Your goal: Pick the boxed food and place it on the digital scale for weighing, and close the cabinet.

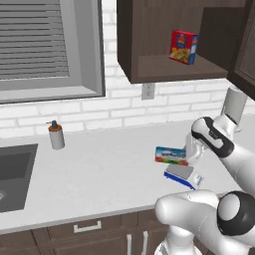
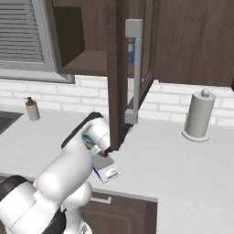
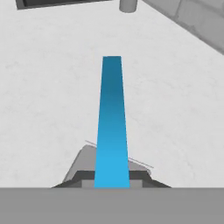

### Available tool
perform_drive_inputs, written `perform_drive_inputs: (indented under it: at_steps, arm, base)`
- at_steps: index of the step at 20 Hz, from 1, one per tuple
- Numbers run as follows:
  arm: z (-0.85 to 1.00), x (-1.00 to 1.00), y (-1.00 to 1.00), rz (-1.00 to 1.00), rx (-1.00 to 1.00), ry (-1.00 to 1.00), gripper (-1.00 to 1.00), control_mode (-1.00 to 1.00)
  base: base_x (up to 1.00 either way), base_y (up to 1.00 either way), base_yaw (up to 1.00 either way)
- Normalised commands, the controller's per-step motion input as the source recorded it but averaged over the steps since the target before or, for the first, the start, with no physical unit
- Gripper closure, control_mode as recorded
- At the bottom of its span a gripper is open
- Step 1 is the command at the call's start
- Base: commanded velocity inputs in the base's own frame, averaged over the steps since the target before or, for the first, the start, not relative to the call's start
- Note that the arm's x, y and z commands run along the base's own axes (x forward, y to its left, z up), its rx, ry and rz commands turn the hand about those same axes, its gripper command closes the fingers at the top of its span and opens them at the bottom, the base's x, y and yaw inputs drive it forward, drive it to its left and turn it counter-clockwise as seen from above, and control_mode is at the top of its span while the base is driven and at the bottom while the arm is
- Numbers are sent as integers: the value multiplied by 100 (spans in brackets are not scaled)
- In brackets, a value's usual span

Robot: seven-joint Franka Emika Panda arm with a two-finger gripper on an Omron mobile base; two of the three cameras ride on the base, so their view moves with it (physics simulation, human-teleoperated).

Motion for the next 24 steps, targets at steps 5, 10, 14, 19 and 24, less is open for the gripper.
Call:
perform_drive_inputs:
  at_steps: [5,10,14,19,24]
  arm:
    - [-9,0,-20,0,0,0,100,-100]
    - [-22,-6,-3,0,0,0,100,-100]
    - [-14,-6,0,0,0,3,100,-100]
    - [-31,0,0,0,0,3,100,-100]
    - [-21,-18,-3,0,0,0,100,-100]
  base:
    - [0,0,0]
    - [0,0,0]
    - [0,0,0]
    - [0,0,0]
    - [0,0,0]
